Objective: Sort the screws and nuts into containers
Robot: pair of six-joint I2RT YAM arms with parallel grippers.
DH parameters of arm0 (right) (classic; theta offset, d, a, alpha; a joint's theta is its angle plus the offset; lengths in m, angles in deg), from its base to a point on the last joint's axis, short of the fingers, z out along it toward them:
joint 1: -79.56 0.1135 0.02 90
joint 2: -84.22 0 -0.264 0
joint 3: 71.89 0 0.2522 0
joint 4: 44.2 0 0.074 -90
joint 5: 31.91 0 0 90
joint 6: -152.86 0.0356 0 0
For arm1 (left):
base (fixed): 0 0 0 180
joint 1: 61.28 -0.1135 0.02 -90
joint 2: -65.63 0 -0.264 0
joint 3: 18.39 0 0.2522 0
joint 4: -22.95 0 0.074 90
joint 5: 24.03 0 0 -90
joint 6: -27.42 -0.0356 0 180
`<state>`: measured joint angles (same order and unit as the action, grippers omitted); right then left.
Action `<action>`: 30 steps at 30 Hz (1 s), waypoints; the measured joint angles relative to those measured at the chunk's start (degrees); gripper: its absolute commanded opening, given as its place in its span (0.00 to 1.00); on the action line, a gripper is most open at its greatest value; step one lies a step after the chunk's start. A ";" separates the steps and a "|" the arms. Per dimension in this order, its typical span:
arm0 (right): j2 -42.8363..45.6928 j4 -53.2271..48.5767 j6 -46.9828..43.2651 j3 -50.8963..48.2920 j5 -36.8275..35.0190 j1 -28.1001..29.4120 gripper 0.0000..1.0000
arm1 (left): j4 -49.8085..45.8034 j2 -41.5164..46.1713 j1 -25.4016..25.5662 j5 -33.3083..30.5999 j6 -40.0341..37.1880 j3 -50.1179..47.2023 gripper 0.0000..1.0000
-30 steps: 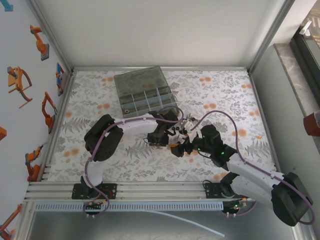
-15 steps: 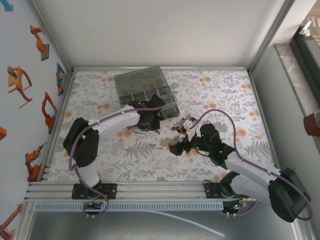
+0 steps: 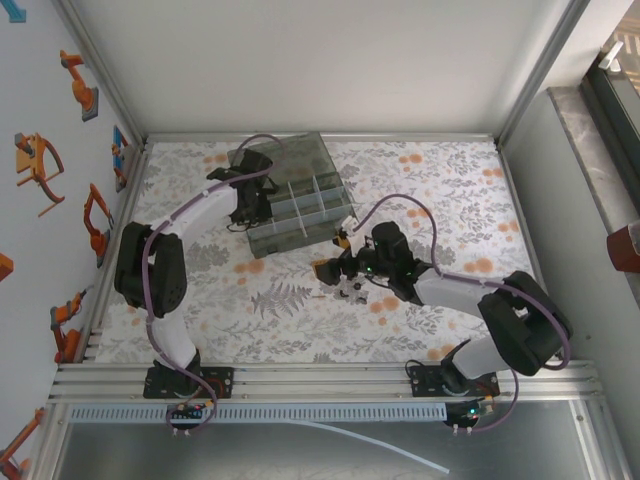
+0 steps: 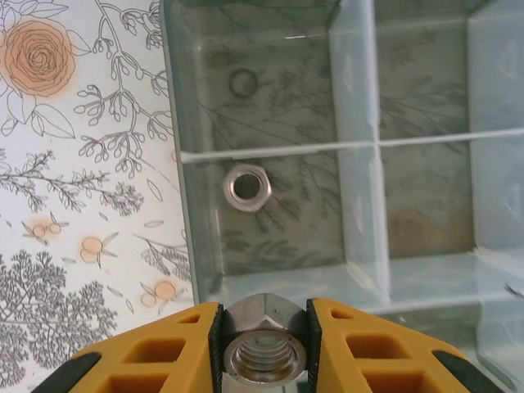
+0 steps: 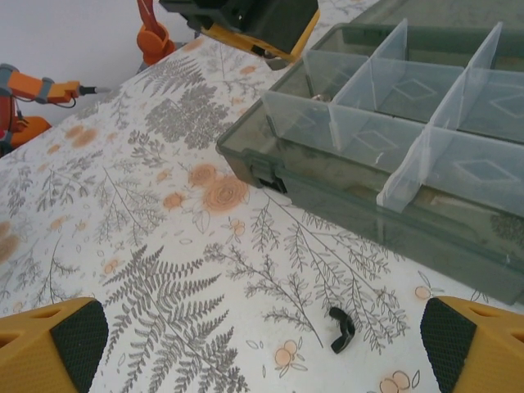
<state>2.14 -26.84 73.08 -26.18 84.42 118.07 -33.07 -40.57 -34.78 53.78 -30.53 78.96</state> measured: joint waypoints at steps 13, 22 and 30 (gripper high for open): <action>1.42 1.86 -1.27 -1.64 0.70 0.00 0.99 | 1.90 -9.57 -2.16 0.24 -1.88 5.68 0.29; 1.42 2.62 -1.29 -1.64 0.92 0.00 0.99 | 2.01 -9.94 -2.16 1.16 -2.19 5.99 0.34; 2.21 2.54 -1.79 -2.23 0.85 0.00 0.99 | 2.36 -9.97 -1.84 1.70 -2.45 6.54 0.36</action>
<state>4.35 -24.31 71.29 -28.41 85.27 118.07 -30.71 -50.53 -36.62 55.49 -32.98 85.50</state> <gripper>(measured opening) 0.993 0.352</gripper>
